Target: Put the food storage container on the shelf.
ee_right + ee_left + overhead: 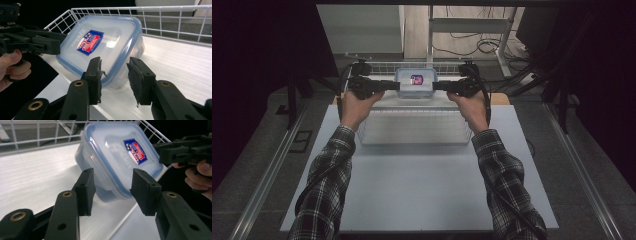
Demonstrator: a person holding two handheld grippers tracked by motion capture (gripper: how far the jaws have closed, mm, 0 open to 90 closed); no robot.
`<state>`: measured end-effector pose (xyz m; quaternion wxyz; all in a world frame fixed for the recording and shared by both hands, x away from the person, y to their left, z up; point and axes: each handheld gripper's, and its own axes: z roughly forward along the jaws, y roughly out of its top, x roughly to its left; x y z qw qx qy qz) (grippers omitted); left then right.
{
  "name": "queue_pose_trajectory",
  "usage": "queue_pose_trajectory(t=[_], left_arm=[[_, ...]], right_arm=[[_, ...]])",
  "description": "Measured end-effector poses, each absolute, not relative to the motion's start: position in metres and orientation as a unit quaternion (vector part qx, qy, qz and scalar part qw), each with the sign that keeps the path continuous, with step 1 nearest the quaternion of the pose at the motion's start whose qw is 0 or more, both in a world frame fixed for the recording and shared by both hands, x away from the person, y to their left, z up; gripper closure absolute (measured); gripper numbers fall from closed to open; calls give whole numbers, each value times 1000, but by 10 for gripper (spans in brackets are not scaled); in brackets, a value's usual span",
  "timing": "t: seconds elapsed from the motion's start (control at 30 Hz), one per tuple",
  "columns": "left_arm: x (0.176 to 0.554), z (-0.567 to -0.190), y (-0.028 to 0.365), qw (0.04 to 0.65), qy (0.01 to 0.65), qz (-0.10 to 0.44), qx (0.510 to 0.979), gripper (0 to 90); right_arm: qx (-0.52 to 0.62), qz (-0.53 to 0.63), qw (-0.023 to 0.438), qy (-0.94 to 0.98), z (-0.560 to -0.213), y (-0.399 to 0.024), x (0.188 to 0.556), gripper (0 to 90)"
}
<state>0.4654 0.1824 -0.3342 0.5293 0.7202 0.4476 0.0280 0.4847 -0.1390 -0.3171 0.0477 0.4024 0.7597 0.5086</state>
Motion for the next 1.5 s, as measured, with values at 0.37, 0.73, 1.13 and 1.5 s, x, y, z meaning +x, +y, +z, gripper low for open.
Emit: queue_pose_trajectory(t=[0.37,0.73,1.13,1.5], left_arm=[[462,-334,182,547,447,51,706,511],[439,-338,175,527,418,117,731,121],[412,-349,168,530,392,118,743,50],[385,-360,169,504,373,129,768,26]], right_arm=[[412,496,83,760,-313,-135,488,536],[368,503,109,774,-319,-137,470,190],[334,502,130,787,-336,-139,445,67],[306,501,131,799,-342,-141,419,57]])
